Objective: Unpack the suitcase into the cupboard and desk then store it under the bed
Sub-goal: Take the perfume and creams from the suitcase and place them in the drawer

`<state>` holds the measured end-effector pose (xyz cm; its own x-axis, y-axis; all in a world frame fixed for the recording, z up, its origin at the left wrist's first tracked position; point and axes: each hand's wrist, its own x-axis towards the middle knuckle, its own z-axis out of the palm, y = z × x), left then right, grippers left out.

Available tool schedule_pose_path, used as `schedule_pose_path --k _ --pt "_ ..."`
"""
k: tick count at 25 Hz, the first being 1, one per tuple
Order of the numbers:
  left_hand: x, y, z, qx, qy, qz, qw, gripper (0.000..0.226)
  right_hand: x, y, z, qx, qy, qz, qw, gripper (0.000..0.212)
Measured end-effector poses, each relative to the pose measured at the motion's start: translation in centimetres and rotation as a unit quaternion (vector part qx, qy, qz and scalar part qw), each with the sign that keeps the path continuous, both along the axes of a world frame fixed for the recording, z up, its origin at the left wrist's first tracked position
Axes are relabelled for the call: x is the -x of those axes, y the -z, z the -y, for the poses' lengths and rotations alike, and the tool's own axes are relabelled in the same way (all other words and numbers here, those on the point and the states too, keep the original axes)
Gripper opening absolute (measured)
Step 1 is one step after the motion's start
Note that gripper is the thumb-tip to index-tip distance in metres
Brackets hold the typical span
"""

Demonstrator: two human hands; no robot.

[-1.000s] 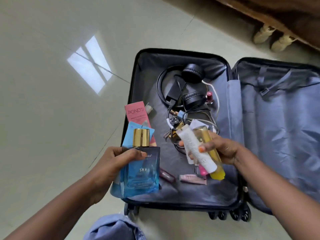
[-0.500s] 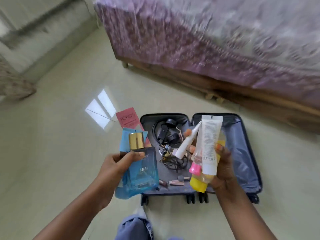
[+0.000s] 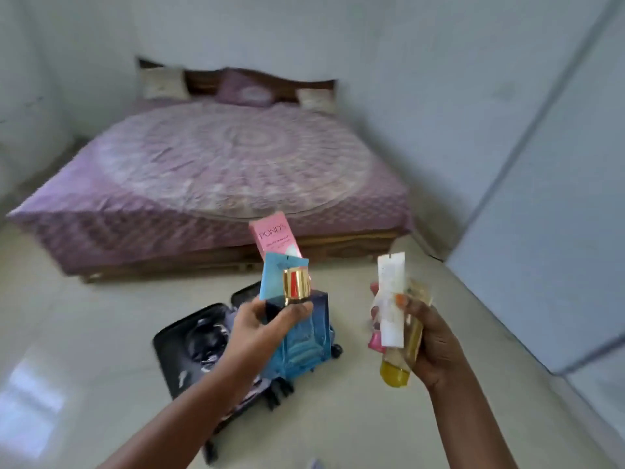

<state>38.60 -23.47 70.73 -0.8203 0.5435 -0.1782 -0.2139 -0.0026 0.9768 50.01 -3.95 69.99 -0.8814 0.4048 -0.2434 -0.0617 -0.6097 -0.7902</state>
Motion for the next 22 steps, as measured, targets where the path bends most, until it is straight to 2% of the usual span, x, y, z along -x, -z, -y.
schedule_pose_path --k 3,6,8,10,13,15,17,19,22 --pt "-6.0 -3.9 -1.8 -0.033 0.085 -0.010 0.996 0.021 -10.3 -3.1 1.4 0.030 0.104 -0.082 0.991 0.099" --pt "-14.0 -6.0 -4.1 -0.044 0.183 -0.034 0.982 0.019 -20.3 -4.7 2.4 0.021 0.218 -0.152 0.964 0.082" --pt "-20.3 -6.7 -5.9 -0.052 0.244 -0.053 0.967 0.015 -26.8 -5.2 2.8 0.022 0.267 -0.176 0.947 0.067" --pt "-26.8 -6.8 -7.8 -0.064 0.317 -0.066 0.944 0.020 -33.8 -5.3 2.7 0.018 0.316 -0.180 0.931 0.063" --pt "-38.1 -6.7 -11.7 -0.072 0.427 -0.067 0.899 0.042 -46.7 -5.2 1.8 0.011 0.391 -0.165 0.905 0.068" --pt "-45.8 -6.7 -14.4 -0.075 0.480 -0.065 0.872 0.049 -56.0 -5.2 1.4 -0.001 0.446 -0.142 0.884 0.072" --pt "-51.6 -6.8 -16.4 -0.076 0.510 -0.054 0.855 0.045 -63.4 -5.2 1.3 -0.007 0.507 -0.113 0.855 0.080" --pt "-56.9 -6.9 -18.7 -0.067 0.542 -0.040 0.837 0.043 -70.2 -5.3 0.6 0.001 0.559 -0.083 0.825 0.096" --pt "-62.5 -6.5 -23.0 -0.057 0.578 -0.038 0.813 0.049 -77.7 -4.4 -2.2 0.007 0.616 -0.041 0.787 0.108"
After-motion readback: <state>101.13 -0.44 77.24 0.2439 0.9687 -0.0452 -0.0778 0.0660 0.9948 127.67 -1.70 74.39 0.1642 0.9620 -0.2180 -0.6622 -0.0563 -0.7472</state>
